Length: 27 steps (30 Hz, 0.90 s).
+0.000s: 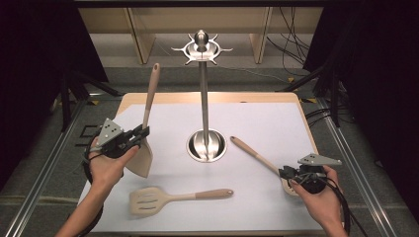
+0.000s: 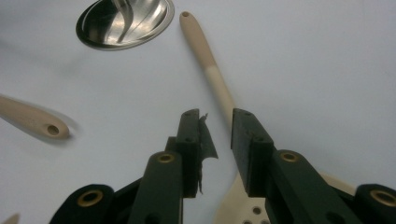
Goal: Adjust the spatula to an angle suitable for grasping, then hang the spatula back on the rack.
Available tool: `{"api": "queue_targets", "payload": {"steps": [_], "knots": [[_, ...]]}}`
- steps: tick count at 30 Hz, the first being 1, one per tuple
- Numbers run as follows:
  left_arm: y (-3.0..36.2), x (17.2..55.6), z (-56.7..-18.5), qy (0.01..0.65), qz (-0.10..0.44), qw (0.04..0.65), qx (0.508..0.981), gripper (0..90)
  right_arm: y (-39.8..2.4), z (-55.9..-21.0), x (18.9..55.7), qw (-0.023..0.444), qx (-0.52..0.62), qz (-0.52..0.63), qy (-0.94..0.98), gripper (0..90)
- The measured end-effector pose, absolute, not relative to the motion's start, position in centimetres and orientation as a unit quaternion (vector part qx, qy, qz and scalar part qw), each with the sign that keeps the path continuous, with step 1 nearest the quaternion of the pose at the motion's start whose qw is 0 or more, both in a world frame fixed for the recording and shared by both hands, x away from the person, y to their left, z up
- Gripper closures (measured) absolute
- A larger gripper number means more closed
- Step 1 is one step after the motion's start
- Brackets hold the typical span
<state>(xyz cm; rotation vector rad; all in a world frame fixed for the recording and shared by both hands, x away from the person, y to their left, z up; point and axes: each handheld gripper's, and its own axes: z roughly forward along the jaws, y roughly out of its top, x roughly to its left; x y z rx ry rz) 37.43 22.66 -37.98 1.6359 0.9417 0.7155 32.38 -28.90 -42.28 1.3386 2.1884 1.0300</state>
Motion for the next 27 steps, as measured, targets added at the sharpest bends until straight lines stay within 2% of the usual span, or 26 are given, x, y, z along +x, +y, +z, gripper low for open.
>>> {"api": "queue_targets", "payload": {"steps": [2,12,14,19,20,26,27], "knots": [[22.5,37.3,-37.9,0.396,0.299,0.535,0.684,77.6,-28.7,-42.4,32.2,0.169,0.491,0.369,0.771,73.7],[22.4,36.5,-37.1,0.391,0.312,0.543,0.675,77.6,-28.5,-42.4,31.8,0.166,0.486,0.374,0.772,73.7],[22.4,36.3,-37.1,0.388,0.312,0.545,0.675,77.6,-28.7,-42.1,31.9,0.18,0.481,0.373,0.773,73.7],[22.3,35.8,-37.0,0.387,0.317,0.545,0.673,77.6,-28.6,-42.3,32.0,0.168,0.483,0.371,0.775,73.7],[22.3,35.7,-37.0,0.388,0.317,0.545,0.673,77.6,-28.9,-42.3,32.0,0.19,0.465,0.365,0.784,73.6],[21.8,34.9,-37.4,0.38,0.315,0.545,0.677,77.6,-28.8,-42.2,32.0,0.185,0.472,0.368,0.779,73.7],[21.6,34.6,-37.5,0.378,0.315,0.546,0.678,77.6,-28.5,-42.2,31.9,0.17,0.483,0.373,0.774,73.6]]}}
